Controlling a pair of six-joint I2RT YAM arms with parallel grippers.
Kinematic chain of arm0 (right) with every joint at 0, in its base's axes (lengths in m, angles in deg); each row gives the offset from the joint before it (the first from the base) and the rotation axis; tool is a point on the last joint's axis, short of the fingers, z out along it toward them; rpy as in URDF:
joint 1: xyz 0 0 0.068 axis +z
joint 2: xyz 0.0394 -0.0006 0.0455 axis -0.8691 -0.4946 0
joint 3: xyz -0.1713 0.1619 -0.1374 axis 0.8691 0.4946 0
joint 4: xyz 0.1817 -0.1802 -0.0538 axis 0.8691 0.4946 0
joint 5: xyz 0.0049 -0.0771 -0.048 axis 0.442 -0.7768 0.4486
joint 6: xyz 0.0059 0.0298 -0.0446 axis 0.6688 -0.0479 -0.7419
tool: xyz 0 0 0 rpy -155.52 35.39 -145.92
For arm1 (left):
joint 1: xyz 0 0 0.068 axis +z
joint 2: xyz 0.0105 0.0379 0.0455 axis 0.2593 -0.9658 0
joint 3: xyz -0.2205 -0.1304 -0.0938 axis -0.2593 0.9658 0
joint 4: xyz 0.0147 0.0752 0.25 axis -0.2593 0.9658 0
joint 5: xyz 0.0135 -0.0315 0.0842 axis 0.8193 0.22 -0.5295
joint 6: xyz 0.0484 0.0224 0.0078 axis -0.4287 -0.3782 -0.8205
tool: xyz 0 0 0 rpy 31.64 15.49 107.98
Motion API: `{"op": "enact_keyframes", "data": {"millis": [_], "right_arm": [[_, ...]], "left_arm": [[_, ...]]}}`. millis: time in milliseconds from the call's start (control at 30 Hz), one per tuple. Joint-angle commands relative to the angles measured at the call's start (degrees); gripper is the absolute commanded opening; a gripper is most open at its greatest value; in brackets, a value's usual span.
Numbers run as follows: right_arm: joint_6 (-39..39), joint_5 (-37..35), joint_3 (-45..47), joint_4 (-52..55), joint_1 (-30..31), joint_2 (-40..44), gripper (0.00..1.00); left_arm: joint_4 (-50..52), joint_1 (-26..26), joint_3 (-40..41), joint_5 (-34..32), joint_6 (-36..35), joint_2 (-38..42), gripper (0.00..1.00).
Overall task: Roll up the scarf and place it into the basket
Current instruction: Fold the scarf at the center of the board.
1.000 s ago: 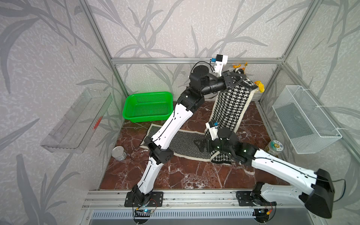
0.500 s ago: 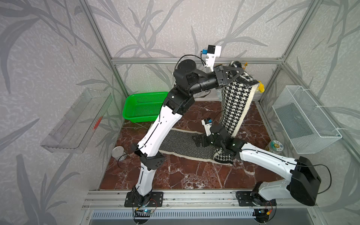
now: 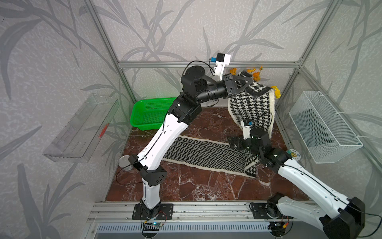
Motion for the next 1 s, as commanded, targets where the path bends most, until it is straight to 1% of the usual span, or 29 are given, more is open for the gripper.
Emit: {"op": "enact_keyframes", "data": {"millis": [0,133,267,333,433,533,600,700,833,900,967], "right_arm": [[0.8,1.4,2.8,1.9,-0.2,-0.2,0.99],[2.7,5.9,4.6,-1.1,-0.2,-1.7,0.99],[4.7,11.9,5.1,-5.2,0.7,-4.3,0.99],[5.0,13.1,5.2,-7.1,2.3,-5.1,0.99],[5.3,13.2,4.3,-7.3,4.9,-5.7,0.99],[6.0,13.8,3.3,-7.1,7.0,-5.2,0.99],[6.3,14.2,2.1,-5.6,8.2,-3.9,0.99],[7.2,14.1,2.3,-5.3,9.5,-0.4,0.99],[7.5,13.1,3.3,-3.1,9.8,4.6,0.99],[6.3,10.8,3.2,-0.1,9.8,7.4,0.99],[4.7,7.0,3.1,3.1,9.7,9.5,0.99]], "left_arm": [[-4.0,0.5,2.8,0.7,-0.8,2.3,0.00],[-4.0,2.6,6.2,2.2,-0.6,3.5,0.00],[-4.2,7.5,9.1,5.2,1.3,4.3,0.00],[-3.1,9.9,11.5,6.0,0.4,5.5,0.00],[-0.2,13.9,16.2,6.5,-2.3,8.1,0.00],[-3.2,18.5,25.6,7.2,-1.4,12.4,0.00],[-6.3,22.1,33.4,7.9,-0.9,15.8,0.00],[-7.1,25.8,41.0,9.8,-1.0,18.8,0.00],[-3.1,27.9,46.1,9.7,-5.6,22.1,0.00],[-0.6,29.4,48.1,9.5,-7.5,23.4,0.00],[1.7,30.6,50.1,9.6,-8.9,24.7,0.00]]}}
